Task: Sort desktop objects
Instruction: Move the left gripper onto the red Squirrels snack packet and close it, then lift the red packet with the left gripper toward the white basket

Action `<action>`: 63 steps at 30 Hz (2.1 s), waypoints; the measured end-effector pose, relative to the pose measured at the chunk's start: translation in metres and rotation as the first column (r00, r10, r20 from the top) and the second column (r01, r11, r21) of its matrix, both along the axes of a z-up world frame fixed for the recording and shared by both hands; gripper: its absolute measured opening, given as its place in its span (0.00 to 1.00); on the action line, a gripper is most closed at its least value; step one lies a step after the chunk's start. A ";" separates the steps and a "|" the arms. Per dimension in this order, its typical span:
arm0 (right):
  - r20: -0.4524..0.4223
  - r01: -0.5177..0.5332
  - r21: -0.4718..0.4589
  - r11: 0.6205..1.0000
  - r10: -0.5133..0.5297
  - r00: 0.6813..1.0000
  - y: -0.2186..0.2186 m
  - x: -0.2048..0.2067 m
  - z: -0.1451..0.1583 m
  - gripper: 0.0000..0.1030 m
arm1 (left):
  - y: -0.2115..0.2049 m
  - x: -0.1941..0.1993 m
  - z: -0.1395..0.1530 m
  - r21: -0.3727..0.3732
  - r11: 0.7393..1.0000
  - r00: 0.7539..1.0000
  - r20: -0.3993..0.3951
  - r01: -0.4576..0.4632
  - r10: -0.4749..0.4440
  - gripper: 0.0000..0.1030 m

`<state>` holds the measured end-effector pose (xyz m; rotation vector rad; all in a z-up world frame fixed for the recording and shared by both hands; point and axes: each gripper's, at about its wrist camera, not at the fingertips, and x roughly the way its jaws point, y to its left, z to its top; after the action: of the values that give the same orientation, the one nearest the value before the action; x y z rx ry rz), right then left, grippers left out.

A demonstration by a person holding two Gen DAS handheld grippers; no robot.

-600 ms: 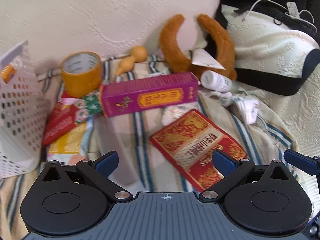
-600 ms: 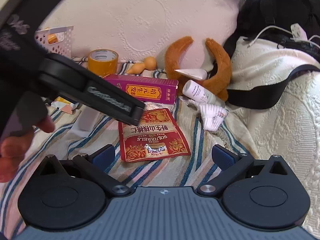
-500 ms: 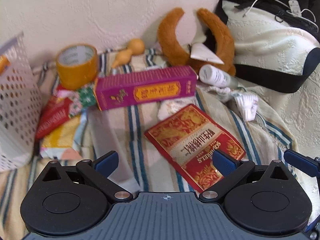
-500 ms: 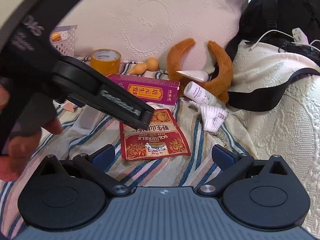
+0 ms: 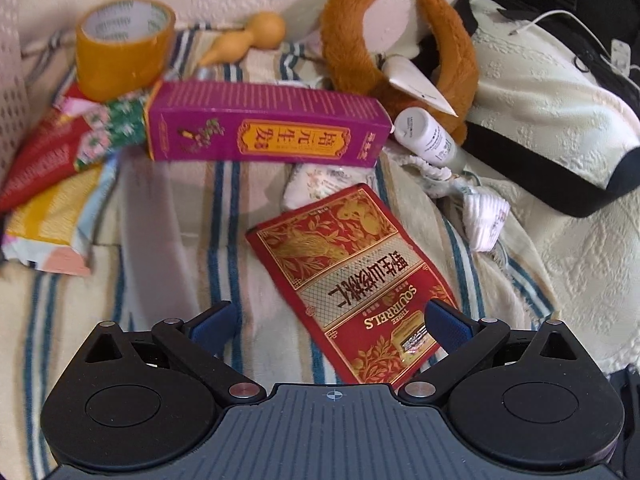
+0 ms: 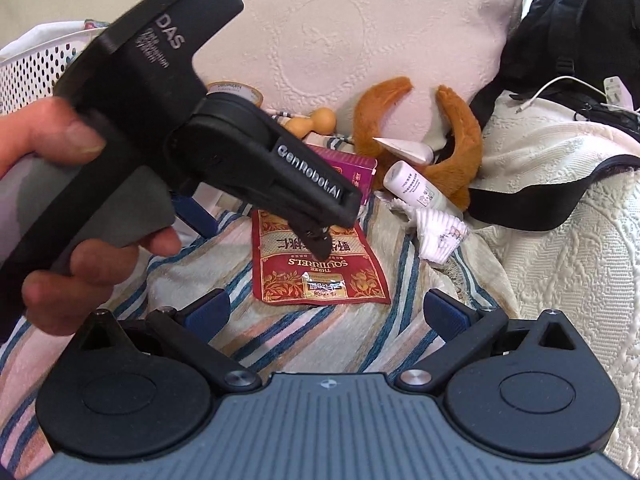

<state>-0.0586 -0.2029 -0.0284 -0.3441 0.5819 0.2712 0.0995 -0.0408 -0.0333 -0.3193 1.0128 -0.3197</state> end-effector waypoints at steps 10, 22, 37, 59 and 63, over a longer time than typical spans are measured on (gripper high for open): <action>0.049 -0.038 -0.156 0.987 0.047 0.998 0.011 0.000 -0.004 0.99 | 0.010 0.020 -0.006 -0.236 0.968 0.994 -0.049 0.083 -0.097 1.00; 0.041 -0.150 -0.278 0.949 0.168 0.985 0.033 0.010 -0.017 0.98 | 0.017 0.032 -0.013 -0.344 0.938 0.993 -0.094 0.039 -0.076 1.00; -0.061 -0.123 -0.124 0.985 0.117 0.991 0.016 0.056 -0.021 0.49 | 0.019 0.045 -0.020 -0.362 0.929 0.990 -0.082 0.076 -0.113 0.53; 0.099 0.093 -0.192 0.977 -0.075 0.992 -0.002 0.022 -0.008 0.14 | -0.041 0.029 0.003 -0.258 0.960 0.994 0.016 0.111 -0.110 0.73; 0.111 0.102 -0.202 0.974 -0.081 0.991 -0.005 0.024 -0.008 0.22 | -0.053 0.034 0.006 -0.258 0.962 0.995 0.014 0.094 -0.094 0.82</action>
<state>-0.0346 -0.2080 -0.0360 -0.5284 0.5247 0.1033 0.1333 -0.0935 -0.0275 -0.5071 0.9871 -0.5405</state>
